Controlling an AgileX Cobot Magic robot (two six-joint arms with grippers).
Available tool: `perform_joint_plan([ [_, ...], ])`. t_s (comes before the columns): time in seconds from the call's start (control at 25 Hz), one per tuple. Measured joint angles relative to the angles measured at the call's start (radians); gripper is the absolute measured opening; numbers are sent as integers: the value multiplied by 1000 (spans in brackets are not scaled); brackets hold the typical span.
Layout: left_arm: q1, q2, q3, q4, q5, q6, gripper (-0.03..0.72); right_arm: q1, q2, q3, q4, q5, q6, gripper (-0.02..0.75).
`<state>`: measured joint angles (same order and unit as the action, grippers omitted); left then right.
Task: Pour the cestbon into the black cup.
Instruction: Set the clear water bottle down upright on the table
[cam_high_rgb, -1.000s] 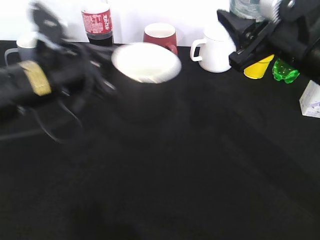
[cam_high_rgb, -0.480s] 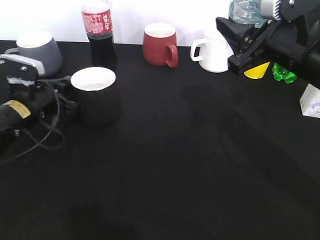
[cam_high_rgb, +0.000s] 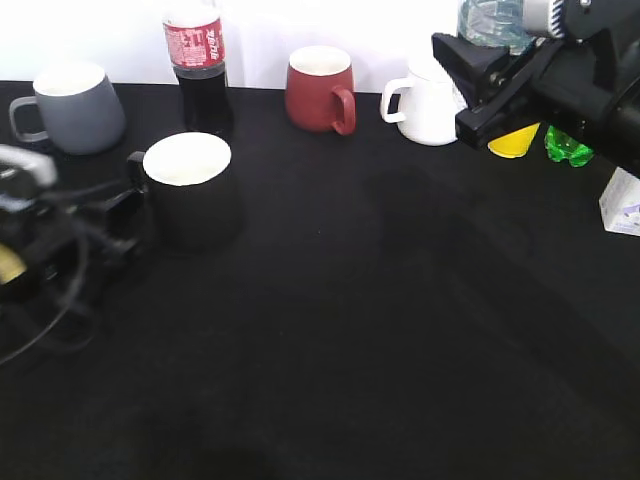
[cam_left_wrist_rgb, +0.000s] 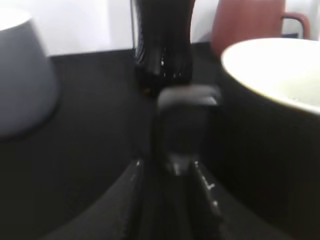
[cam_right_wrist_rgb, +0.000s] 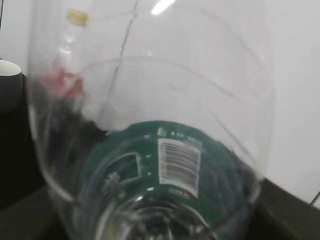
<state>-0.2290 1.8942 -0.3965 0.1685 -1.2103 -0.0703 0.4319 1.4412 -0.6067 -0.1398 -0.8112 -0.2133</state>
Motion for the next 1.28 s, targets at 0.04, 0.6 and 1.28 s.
perform_joint_plan([
  [0.04,0,-42,33,0,1,0,239,0,0,0,33,0,12,478],
  [0.6,0,-640,94,114,287,-2,240,0,321,0,636,-25,-62,477],
  [1.28,0,-664,94,115,349,-14,240,0,465,166,495,-293,98,574],
])
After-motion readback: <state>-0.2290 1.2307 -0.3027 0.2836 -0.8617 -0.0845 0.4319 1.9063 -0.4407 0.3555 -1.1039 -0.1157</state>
